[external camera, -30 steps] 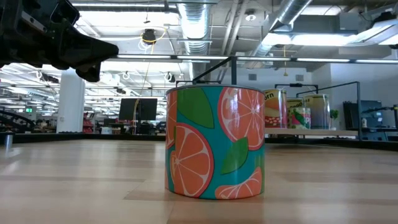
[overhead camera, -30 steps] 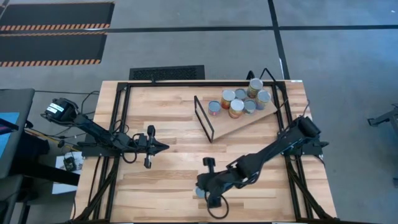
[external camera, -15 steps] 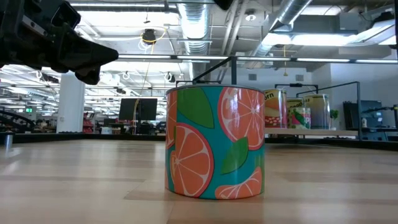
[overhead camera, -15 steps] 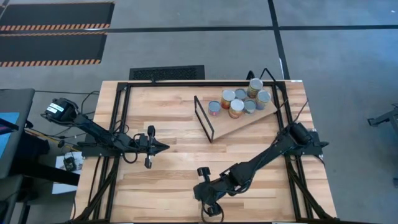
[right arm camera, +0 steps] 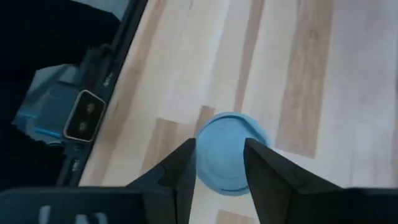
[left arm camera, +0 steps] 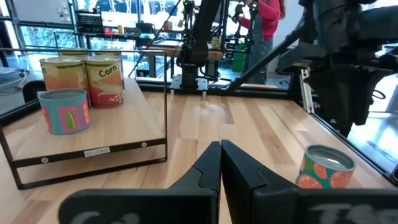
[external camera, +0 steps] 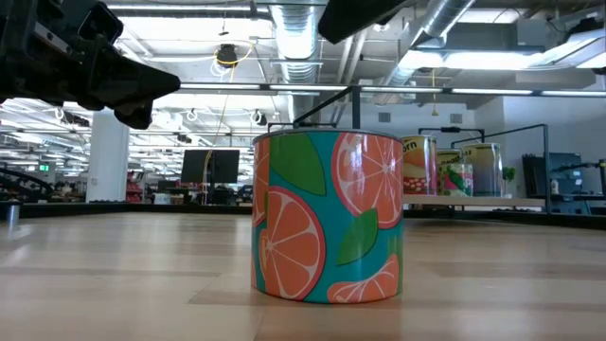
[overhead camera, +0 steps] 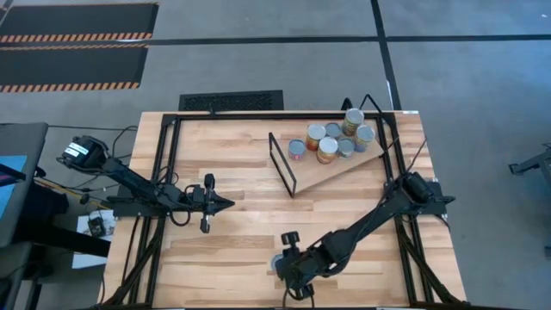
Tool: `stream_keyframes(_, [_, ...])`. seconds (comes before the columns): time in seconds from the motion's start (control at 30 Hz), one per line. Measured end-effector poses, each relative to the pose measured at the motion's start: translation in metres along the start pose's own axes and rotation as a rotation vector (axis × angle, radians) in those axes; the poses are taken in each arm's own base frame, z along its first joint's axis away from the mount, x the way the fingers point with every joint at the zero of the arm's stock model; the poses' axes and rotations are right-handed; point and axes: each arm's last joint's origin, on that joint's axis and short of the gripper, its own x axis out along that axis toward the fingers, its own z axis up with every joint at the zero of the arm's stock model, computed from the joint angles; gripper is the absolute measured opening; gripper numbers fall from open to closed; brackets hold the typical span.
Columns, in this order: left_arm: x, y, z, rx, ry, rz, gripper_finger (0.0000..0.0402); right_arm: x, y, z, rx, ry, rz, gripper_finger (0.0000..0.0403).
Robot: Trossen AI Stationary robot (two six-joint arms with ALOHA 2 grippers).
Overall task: Pick and place cans onto a shelf
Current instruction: Put the canned orange on the shelf
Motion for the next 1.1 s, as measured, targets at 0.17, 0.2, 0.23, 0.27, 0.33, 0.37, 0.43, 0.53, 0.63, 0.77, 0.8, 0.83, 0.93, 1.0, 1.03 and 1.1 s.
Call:
stream_keyframes(0.17, [0.000,0.000,0.000,0.000,0.000,0.000,0.0000,0.029,0.001,-0.014,-0.064,0.098,0.023,0.0155])
stream_keyframes(0.2, [0.000,0.000,0.000,0.001,0.002,0.000,0.0000,0.034,0.002,-0.013,-0.070,0.089,0.038,0.0154])
stream_keyframes(0.23, [0.000,0.000,0.000,0.002,0.004,0.001,0.0000,0.038,0.002,-0.013,-0.079,0.084,0.041,0.0152])
stream_keyframes(0.27, [0.000,0.000,0.000,0.002,0.004,0.001,0.0000,0.041,0.002,-0.015,-0.085,0.098,0.041,0.0149])
stream_keyframes(0.33, [0.000,0.000,-0.001,0.004,0.010,0.001,0.0000,0.046,0.002,-0.019,-0.090,0.122,0.045,0.0144])
stream_keyframes(0.37, [0.000,0.000,-0.002,0.006,0.016,0.002,0.0000,0.047,0.001,-0.019,-0.091,0.126,0.044,0.0141])
stream_keyframes(0.43, [0.000,0.000,-0.001,0.006,0.014,0.002,0.0000,0.045,0.001,-0.018,-0.090,0.125,0.046,0.0131])
stream_keyframes(0.53, [0.000,0.000,-0.002,0.006,0.015,0.002,0.0000,0.046,-0.001,-0.019,-0.087,0.133,0.045,0.0105])
stream_keyframes(0.63, [0.000,0.000,-0.002,0.006,0.015,0.002,0.0000,0.047,-0.004,-0.018,-0.073,0.140,0.053,0.0064])
stream_keyframes(0.77, [0.000,0.000,-0.002,0.006,0.015,0.002,0.0000,0.046,-0.008,-0.016,-0.059,0.143,0.079,0.0013])
stream_keyframes(0.8, [0.000,0.000,-0.002,0.006,0.015,0.002,0.0000,0.043,-0.009,-0.016,-0.051,0.143,0.082,0.0012])
stream_keyframes(0.83, [0.000,0.000,-0.002,0.006,0.015,0.002,0.0000,0.040,-0.010,-0.015,-0.037,0.146,0.082,0.0015])
stream_keyframes(0.93, [0.000,0.000,-0.002,0.006,0.015,0.002,0.0000,0.017,-0.013,-0.008,0.018,0.122,0.088,0.0018])
stream_keyframes(1.0, [0.000,0.000,-0.002,0.006,0.016,0.002,0.0000,-0.007,-0.016,-0.003,0.039,0.106,0.076,0.0009])
stream_keyframes(1.03, [0.000,0.000,-0.002,0.006,0.016,0.002,0.0000,-0.018,-0.019,-0.002,0.050,0.106,0.053,0.0007])
stream_keyframes(1.1, [0.000,0.000,-0.002,0.006,0.015,0.002,0.0000,-0.036,-0.025,-0.005,0.069,0.142,-0.004,0.0007])
